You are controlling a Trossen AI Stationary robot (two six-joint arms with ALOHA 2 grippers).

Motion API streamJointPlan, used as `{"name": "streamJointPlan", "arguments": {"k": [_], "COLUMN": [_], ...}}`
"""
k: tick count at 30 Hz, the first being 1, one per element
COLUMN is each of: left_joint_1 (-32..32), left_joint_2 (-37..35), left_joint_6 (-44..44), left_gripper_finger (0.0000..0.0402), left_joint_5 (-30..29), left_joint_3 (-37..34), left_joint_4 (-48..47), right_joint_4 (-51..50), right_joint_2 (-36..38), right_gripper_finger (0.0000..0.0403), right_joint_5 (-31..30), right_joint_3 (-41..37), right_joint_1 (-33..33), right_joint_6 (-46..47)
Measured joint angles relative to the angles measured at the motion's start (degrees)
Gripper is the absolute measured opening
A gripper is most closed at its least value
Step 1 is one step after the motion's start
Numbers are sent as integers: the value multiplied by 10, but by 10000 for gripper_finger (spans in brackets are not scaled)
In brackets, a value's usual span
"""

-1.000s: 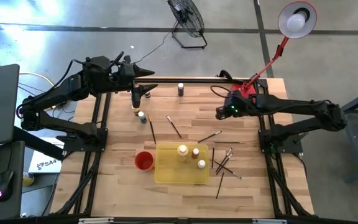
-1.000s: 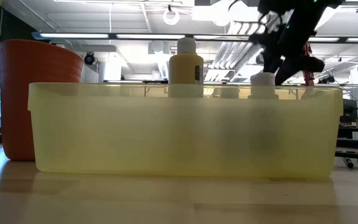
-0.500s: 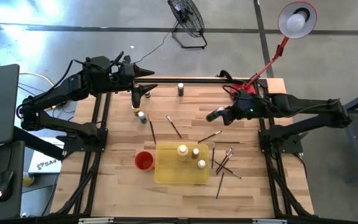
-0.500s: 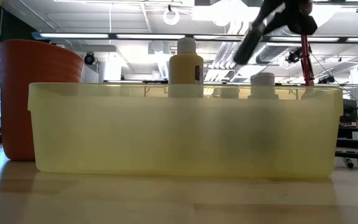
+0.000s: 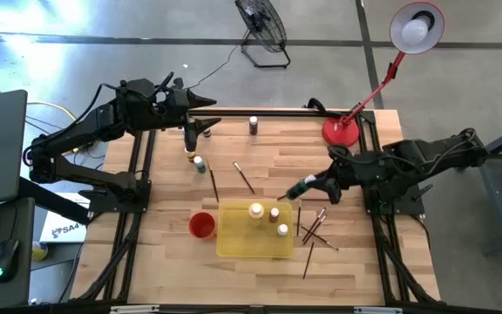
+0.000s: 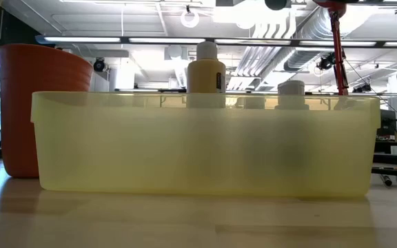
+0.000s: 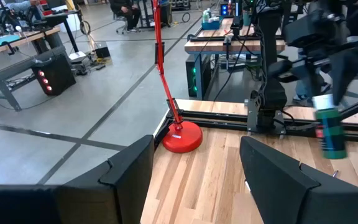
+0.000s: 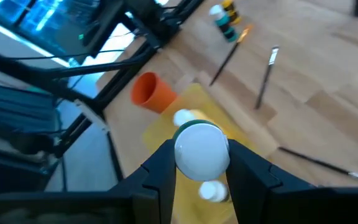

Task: Pick & Place Paint Supplies
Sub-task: Put the green paint bottle into the yellow bin

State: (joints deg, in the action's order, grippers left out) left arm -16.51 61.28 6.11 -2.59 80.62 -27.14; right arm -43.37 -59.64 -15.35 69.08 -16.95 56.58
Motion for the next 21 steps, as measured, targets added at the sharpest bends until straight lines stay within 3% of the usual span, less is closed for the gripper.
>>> {"name": "streamJointPlan", "arguments": {"k": [21], "left_joint_1": [0], "left_joint_2": [0], "left_joint_6": [-4], "left_gripper_finger": [232], "left_joint_5": [0], "left_joint_3": [0], "left_joint_4": [0], "right_joint_4": [230], "right_joint_2": [-113], "right_gripper_finger": [107], "right_joint_5": [-20], "right_joint_3": [0], "right_joint_1": [-103], "right_joint_6": [7]}}
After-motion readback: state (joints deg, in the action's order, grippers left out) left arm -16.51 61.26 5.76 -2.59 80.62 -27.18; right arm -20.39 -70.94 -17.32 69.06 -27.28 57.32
